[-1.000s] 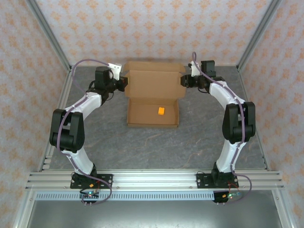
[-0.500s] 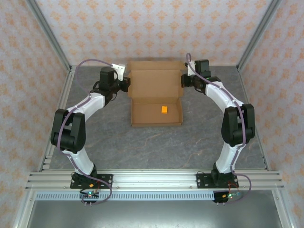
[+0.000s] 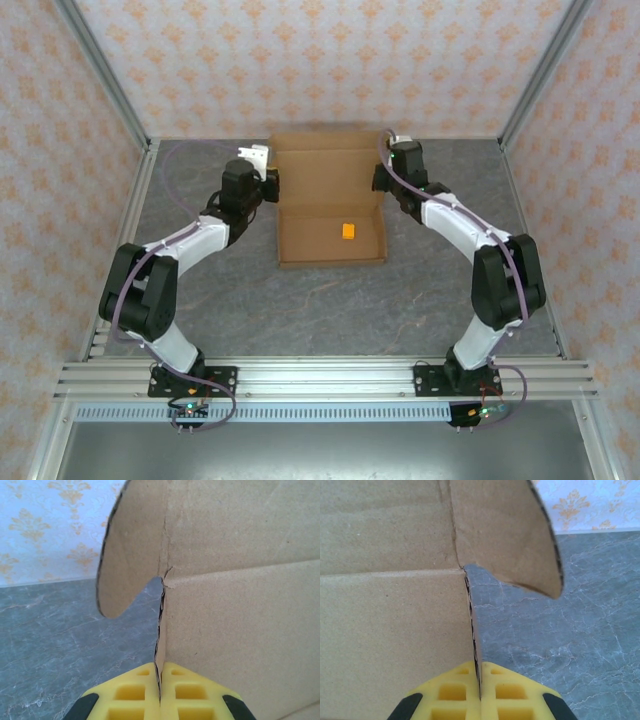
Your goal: Fold the paper box
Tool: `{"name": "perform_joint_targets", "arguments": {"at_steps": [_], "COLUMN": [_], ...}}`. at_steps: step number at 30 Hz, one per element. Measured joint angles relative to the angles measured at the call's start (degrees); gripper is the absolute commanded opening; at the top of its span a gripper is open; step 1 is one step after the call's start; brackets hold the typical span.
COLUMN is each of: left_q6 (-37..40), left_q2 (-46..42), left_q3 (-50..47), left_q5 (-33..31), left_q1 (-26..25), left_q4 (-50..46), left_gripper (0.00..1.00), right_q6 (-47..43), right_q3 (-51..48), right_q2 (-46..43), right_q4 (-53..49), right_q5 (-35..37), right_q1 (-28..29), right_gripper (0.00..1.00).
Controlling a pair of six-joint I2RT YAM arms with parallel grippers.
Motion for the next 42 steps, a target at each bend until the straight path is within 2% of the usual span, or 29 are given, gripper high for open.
{"name": "perform_joint_targets", "arguments": {"at_steps": [7, 13, 19, 28, 37, 42], "left_q6": [-0.96, -1.27, -1.27, -0.63, 1.97, 2.82], "left_q2": [-0.33, -1.11, -1.84, -4.81, -5.14, -3.98], "left_q3": [-3.02, -5.55, -6.84, -8.46, -8.46, -8.59], "left_q5": [-6.80, -10.01, -11.47, -12.74, -12.72, -12.46], "left_q1": [-2.45, -4.37, -5.09, -5.46, -5.46, -5.46], "left_q4": [5.07, 8.72, 10.21, 10.19, 10.19, 12.09], "left_gripper": [0.00, 0.00, 0.06, 0.17, 0.00, 0.00], "right_q6": [1.09, 1.25, 1.01, -0.96, -2.97, -3.74], "right_q3": [-6.64, -11.65, -14.62, -15.91, -16.98, -17.92], "right_q2": [-2.05, -2.45, -2.47, -4.28, -5.09, -5.05], "right_q4": [9.53, 18.21, 24.30, 27.02, 28.46, 30.75], "right_q5": [4.28, 5.90, 6.71, 7.32, 7.56, 7.63], "right_q1": [1.95, 2.14, 2.51, 2.67, 3.13, 3.13], "right_gripper": [0.00, 0.00, 0.00, 0.00, 0.00, 0.00]}}
